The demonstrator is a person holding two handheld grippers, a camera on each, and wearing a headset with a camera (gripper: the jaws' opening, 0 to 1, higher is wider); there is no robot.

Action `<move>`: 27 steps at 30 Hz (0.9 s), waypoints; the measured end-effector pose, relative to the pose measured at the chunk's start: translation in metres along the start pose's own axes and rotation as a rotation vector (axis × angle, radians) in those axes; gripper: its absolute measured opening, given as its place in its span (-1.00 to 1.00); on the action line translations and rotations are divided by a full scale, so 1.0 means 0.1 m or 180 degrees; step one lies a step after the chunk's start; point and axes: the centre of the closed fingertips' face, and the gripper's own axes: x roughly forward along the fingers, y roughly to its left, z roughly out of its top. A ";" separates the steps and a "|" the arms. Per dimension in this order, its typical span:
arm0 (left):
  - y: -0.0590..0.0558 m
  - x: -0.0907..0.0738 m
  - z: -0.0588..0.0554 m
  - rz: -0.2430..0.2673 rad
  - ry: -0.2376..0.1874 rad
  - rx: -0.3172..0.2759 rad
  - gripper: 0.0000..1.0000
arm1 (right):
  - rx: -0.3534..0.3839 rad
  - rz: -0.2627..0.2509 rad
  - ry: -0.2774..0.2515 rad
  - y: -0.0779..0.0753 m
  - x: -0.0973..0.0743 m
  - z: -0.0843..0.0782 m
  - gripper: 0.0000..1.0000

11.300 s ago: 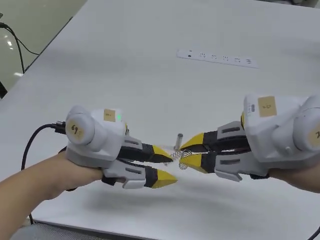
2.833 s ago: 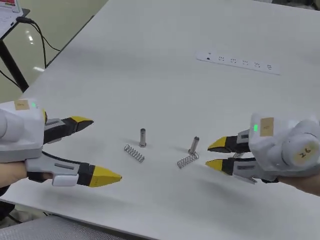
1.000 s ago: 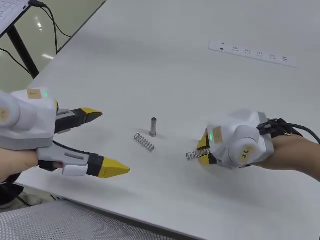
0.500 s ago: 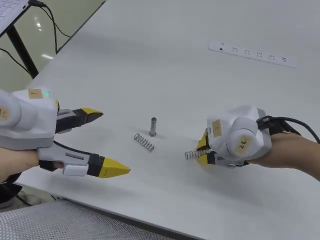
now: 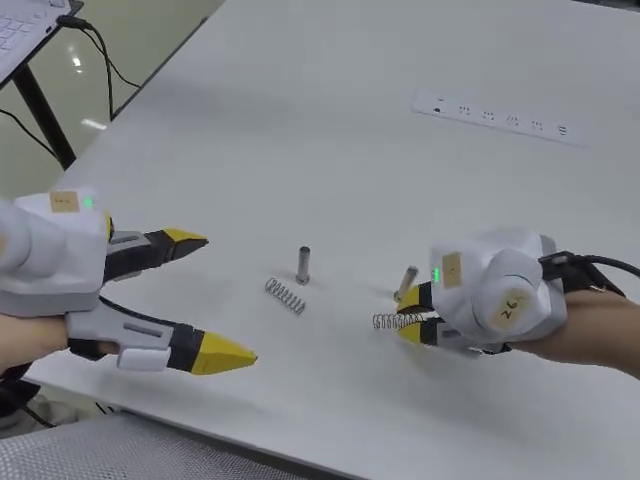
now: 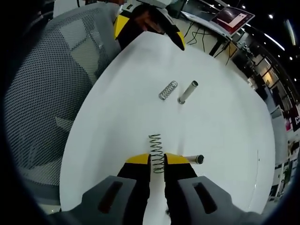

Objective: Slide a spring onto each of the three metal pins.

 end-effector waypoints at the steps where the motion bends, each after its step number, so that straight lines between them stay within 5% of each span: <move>1: -0.03 0.01 -0.01 -0.0046 0.0029 0.0026 0.84 | 0.0003 -0.0009 0.0000 -0.01 -0.02 0.00 -0.86; 12: -0.10 0.06 0.05 -0.0162 0.0063 0.0102 0.78 | 0.0183 -0.0152 0.0033 -0.01 -0.23 -0.02 -0.85; 23: -0.32 0.13 0.13 -0.0474 0.0078 0.0148 0.34 | 0.0740 -0.0236 0.0067 0.00 -0.34 -0.03 -0.85; 27: -0.43 0.22 0.17 -0.0599 0.0106 0.0235 0.30 | 0.0763 -0.0223 0.0099 0.06 -0.37 -0.03 -0.85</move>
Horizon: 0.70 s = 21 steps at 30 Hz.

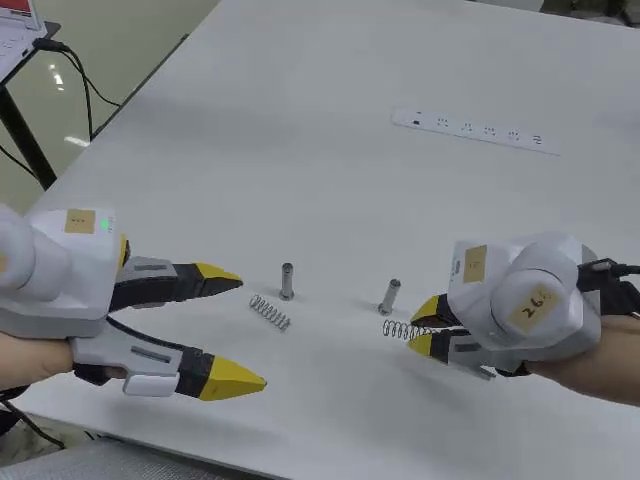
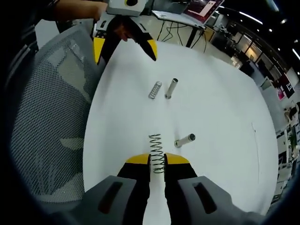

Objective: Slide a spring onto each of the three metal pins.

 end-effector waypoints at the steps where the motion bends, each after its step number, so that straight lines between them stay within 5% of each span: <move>1: -0.02 0.02 0.01 -0.0031 0.0007 0.0017 0.29 | 0.0046 0.0008 0.0017 0.02 -0.01 -0.01 -0.85; 15: -0.23 0.51 0.11 -0.0401 0.0164 0.0304 -0.03 | 0.0157 0.0034 0.0016 0.16 -0.10 0.06 -0.85; 21: -0.27 0.73 0.20 -0.0500 0.0110 0.0361 -0.18 | 0.0152 0.0068 0.0003 0.21 -0.11 0.09 -0.85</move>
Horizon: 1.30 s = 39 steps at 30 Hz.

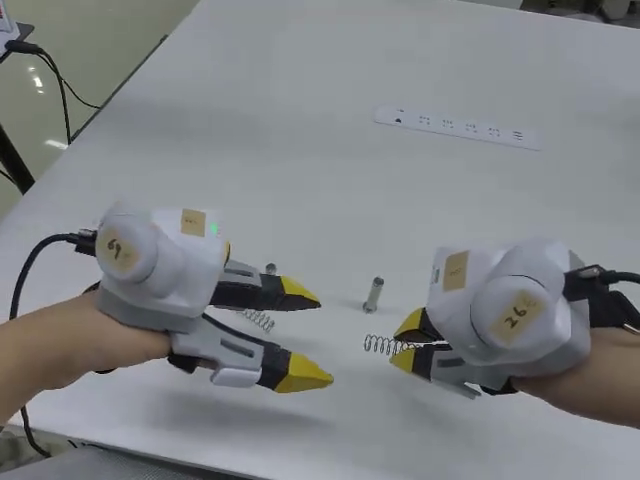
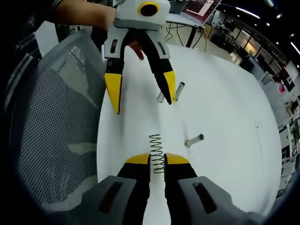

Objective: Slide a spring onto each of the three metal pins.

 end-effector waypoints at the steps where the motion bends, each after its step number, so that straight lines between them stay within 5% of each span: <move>1: 0.00 0.03 0.01 -0.0005 -0.0002 0.0013 -0.20 | 0.0010 0.0002 -0.0007 0.00 0.00 0.01 -0.85; 15: 0.01 0.34 0.10 -0.0093 -0.0097 0.0101 -0.48 | 0.0021 0.0009 -0.0043 0.00 -0.03 0.08 -0.85; 39: -0.02 0.36 0.15 -0.0125 -0.0212 0.0082 -0.77 | -0.0061 0.0008 -0.0090 0.00 -0.09 0.12 -0.85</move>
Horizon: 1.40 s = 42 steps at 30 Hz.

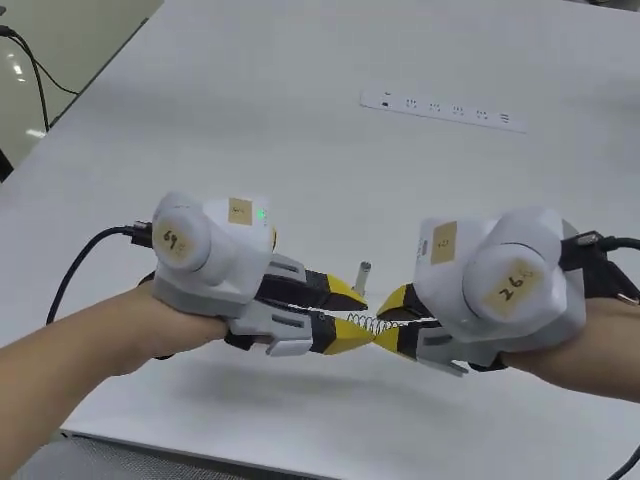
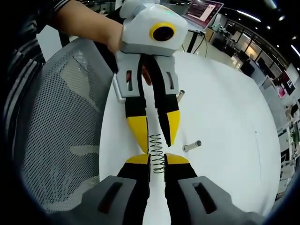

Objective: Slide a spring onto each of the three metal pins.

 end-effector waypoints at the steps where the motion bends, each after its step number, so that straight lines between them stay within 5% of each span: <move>1: -0.01 0.00 0.00 -0.0007 0.0002 -0.0008 -0.78 | 0.0001 0.0002 -0.0002 0.00 0.00 0.00 -0.85; 26: -0.09 -0.03 0.05 -0.0118 -0.0038 0.0092 -0.96 | -0.0165 0.0027 -0.0123 0.03 -0.05 0.06 -0.84; 42: -0.11 -0.08 0.06 -0.0220 -0.0047 0.0037 -0.96 | -0.0329 0.0024 -0.0206 0.04 -0.10 -0.07 -0.78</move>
